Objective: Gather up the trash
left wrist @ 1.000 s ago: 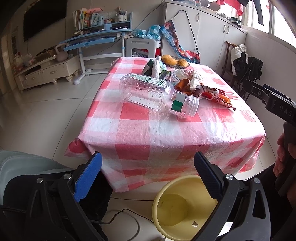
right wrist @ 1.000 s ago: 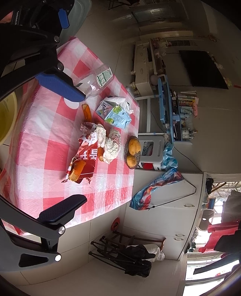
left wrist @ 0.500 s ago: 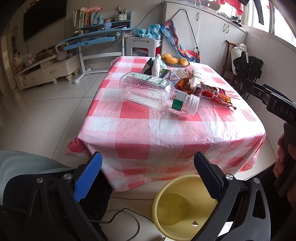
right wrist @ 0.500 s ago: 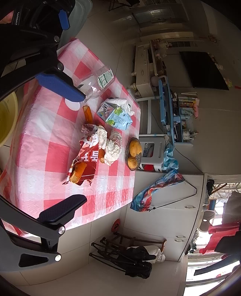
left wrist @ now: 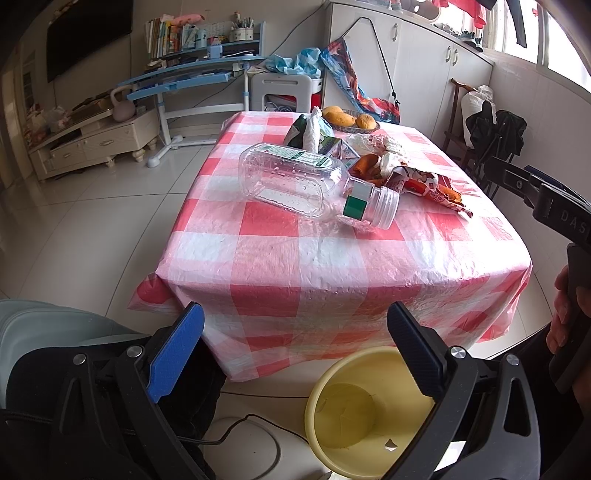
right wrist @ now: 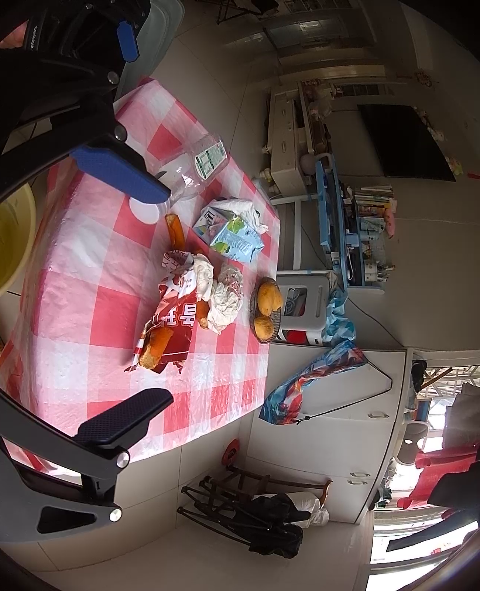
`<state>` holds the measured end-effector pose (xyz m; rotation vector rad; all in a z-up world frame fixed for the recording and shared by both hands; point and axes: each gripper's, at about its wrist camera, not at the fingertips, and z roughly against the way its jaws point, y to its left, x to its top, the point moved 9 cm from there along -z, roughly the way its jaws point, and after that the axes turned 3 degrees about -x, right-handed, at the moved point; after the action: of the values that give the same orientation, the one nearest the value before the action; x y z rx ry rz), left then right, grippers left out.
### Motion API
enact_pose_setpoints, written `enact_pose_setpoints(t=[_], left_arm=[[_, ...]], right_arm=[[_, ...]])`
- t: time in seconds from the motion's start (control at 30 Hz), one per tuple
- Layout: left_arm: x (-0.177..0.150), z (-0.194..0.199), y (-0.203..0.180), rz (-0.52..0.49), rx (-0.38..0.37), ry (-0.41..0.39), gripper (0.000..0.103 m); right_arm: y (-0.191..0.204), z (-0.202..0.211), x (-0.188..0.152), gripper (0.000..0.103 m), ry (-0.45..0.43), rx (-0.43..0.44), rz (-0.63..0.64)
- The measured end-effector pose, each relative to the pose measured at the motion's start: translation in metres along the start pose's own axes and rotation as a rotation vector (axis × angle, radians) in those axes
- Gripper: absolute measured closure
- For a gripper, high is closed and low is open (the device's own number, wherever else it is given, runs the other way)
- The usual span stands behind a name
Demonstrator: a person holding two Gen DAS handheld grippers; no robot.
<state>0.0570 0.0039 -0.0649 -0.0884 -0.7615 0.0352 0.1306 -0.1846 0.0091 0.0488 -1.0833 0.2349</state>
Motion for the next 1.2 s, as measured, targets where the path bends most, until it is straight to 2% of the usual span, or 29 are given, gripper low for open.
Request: enact_pose_setpoints(t=[0.17,0.33,0.37,0.43,0.8,1.03,1.13,1.2], left_arm=[[0.0,0.0,0.0,-0.001,-0.001,0.0,0.007],[-0.001,0.0,0.003,0.008,-0.006,-0.004,0.007],[-0.001,-0.001,0.004,0.015,-0.008,-0.004,0.007],[0.0,0.0,0.009,0.036,-0.014,-0.005,0.007],[0.012,-0.001,0.032,0.157,-0.041,0.021,0.007],[0.056,-0.018,0.029,0.254,-0.085,0.08,0.007],[0.079,-0.035,0.022,0.336,-0.107,0.13,0.007],[0.092,-0.051,0.017,0.383,-0.091,0.162,0.007]], right_arm=[[0.007,0.0,0.002,0.007,-0.028,0.003,0.01],[0.01,-0.002,-0.001,0.007,0.013,0.007,0.037],[0.008,-0.004,-0.004,0.007,0.049,-0.003,0.067],[0.009,-0.003,-0.005,0.007,0.065,0.008,0.067],[0.01,-0.001,-0.002,0.007,0.086,0.068,0.008],[-0.002,-0.005,0.003,0.007,0.08,0.077,-0.081],[-0.008,-0.004,0.005,0.007,0.07,0.09,-0.121],[-0.013,-0.004,0.006,0.007,0.066,0.102,-0.159]])
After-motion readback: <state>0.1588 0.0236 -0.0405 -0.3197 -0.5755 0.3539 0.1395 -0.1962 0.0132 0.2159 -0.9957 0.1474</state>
